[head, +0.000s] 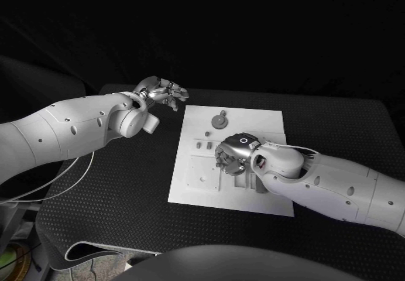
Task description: Assemble the parts on the task board
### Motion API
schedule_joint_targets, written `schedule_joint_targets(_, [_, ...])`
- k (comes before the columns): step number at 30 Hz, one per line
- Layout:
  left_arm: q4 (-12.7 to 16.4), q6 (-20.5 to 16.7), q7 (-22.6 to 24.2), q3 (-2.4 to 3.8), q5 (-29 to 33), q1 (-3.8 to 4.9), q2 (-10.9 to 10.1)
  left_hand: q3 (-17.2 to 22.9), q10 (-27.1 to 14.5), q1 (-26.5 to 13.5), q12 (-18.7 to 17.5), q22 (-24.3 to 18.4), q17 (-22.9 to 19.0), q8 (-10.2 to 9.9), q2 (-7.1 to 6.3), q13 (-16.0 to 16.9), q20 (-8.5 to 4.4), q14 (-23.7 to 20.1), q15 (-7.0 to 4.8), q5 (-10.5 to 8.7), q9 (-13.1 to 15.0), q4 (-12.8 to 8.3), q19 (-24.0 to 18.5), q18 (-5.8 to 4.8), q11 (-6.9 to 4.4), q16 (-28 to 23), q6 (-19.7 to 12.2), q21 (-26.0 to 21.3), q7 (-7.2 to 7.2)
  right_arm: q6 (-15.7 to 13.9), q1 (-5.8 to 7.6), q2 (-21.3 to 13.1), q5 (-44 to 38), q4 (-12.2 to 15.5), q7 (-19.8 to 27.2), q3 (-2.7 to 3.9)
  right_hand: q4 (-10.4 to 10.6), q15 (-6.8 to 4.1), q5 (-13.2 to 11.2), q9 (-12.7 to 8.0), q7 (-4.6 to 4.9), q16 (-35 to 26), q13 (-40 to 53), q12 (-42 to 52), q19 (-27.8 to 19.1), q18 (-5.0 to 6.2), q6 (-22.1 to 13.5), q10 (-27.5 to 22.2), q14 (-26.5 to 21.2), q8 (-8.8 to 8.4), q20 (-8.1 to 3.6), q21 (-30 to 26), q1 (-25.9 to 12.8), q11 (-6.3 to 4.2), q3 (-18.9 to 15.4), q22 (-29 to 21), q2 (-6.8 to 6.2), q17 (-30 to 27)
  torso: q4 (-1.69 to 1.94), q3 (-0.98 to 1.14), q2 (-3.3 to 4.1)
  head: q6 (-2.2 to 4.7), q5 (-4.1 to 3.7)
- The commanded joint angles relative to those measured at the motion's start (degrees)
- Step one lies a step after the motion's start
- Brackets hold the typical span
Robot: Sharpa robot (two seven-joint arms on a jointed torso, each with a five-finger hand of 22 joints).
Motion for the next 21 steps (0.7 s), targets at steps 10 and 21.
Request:
schedule_joint_targets(10, [0.24, 0.68, 0.28, 0.03, -0.18, 0.06, -0.07, -0.40, -0.51, -0.26, -0.18, 0.10, 0.08, -0.12, -0.03, 0.14, 0.05, 0.26, 0.07, 0.03, -0.09, -0.05, 0.31, 1.46, 0.02, -0.40, -0.11, -0.28, 0.37, 3.09, -0.44, 0.72, -0.95, -0.93, -1.37, -0.39, 0.48, 0.01, -0.05, -0.25, 0.73, -0.14, -0.14, 0.23, -0.10, 2.53, -1.06, -0.49, -0.60, -0.27, -0.07, -0.36, 0.21, 0.12, -0.18, 0.51, -1.08, 0.16, 0.01, 0.02, 0.01, -0.11, 0.02])
schedule_joint_targets(21, [0.27, 0.73, 0.25, 0.03, -0.18, 0.06, -0.08, -0.39, -0.53, -0.23, -0.19, 0.10, 0.09, -0.16, -0.04, 0.18, 0.05, 0.26, 0.07, 0.03, -0.12, -0.06, 0.31, 1.46, 0.03, -0.43, -0.21, -0.31, 0.41, 3.08, -0.45, 0.88, -0.95, -0.69, -1.10, -0.39, 2.04, 0.16, -0.06, -0.11, 0.90, -0.13, -0.39, 0.53, -0.18, 2.53, -1.58, -0.91, -0.85, -0.69, 0.03, -0.49, -0.13, 0.29, -0.47, 0.52, -3.24, 0.27, 0.04, 0.00, 0.00, -0.19, 0.05])
